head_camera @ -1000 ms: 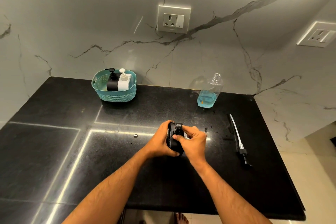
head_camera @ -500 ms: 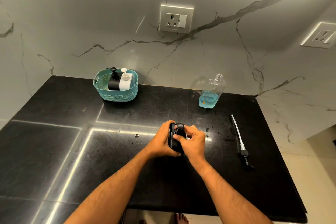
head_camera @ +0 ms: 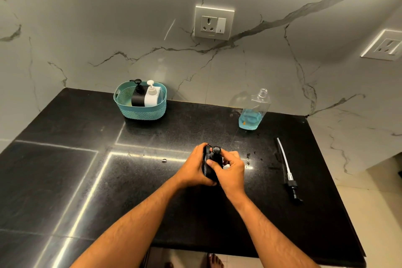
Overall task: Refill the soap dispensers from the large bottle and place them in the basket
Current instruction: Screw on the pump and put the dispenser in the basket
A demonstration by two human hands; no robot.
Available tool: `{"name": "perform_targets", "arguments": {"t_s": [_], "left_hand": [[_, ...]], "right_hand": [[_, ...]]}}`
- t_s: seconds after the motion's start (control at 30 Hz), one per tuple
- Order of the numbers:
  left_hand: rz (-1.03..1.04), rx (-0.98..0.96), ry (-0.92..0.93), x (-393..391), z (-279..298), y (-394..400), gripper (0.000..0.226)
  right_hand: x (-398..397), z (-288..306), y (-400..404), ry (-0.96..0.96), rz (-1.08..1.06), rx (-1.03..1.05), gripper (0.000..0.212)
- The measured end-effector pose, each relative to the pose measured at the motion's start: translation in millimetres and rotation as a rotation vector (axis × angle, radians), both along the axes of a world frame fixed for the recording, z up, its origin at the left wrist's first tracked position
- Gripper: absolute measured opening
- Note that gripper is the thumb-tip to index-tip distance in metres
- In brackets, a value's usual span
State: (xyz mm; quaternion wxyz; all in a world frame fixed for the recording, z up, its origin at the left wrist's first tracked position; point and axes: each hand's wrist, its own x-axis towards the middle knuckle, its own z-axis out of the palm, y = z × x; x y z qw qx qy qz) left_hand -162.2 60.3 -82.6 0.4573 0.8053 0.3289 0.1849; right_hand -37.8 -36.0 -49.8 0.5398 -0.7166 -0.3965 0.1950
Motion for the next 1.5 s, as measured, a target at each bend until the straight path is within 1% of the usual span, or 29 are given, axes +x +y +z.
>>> {"name": "perform_targets", "arguments": {"t_s": [0.1, 0.17, 0.27, 0.37, 0.57, 0.7, 0.83, 0.93, 1.07, 1.17, 1.33, 1.4, 1.5], "left_hand": [[-0.012, -0.019, 0.014, -6, -2, 4, 0.118], [-0.011, -0.028, 0.008, -13, 0, 6, 0.120], [0.018, -0.041, -0.007, -26, 8, 12, 0.118], [0.069, -0.040, -0.030, -44, 18, 22, 0.116], [0.160, -0.052, -0.082, -90, 48, 51, 0.122], [0.203, -0.051, -0.116, -122, 76, 77, 0.120], [0.221, -0.016, -0.132, -149, 104, 110, 0.112], [0.256, 0.014, -0.131, -167, 127, 132, 0.118], [0.253, -0.030, -0.134, -187, 153, 170, 0.116], [0.243, -0.054, -0.114, -199, 170, 199, 0.116], [0.243, -0.081, -0.076, -213, 184, 247, 0.115], [0.241, -0.092, -0.056, -216, 185, 264, 0.113], [0.245, -0.102, -0.036, -217, 182, 286, 0.106]], "right_hand": [[13, 0, -3, -0.062, 0.149, -0.053, 0.081], [18, 2, -3, -0.094, 0.281, -0.096, 0.098], [20, 4, 5, -0.102, 0.460, -0.116, 0.107], [12, 9, 25, -0.115, 0.585, -0.103, 0.107], [-17, 34, 75, -0.146, 0.709, -0.040, 0.101], [-45, 57, 113, -0.170, 0.741, 0.029, 0.101], [-71, 82, 154, -0.180, 0.760, 0.130, 0.098], [-86, 97, 186, -0.189, 0.758, 0.170, 0.098], [-106, 115, 228, -0.208, 0.764, 0.188, 0.099], [-120, 126, 258, -0.226, 0.766, 0.203, 0.095], [-137, 135, 305, -0.260, 0.770, 0.205, 0.093], [-141, 134, 322, -0.294, 0.773, 0.181, 0.096], [-142, 133, 347, -0.410, 0.773, 0.135, 0.100]]}}
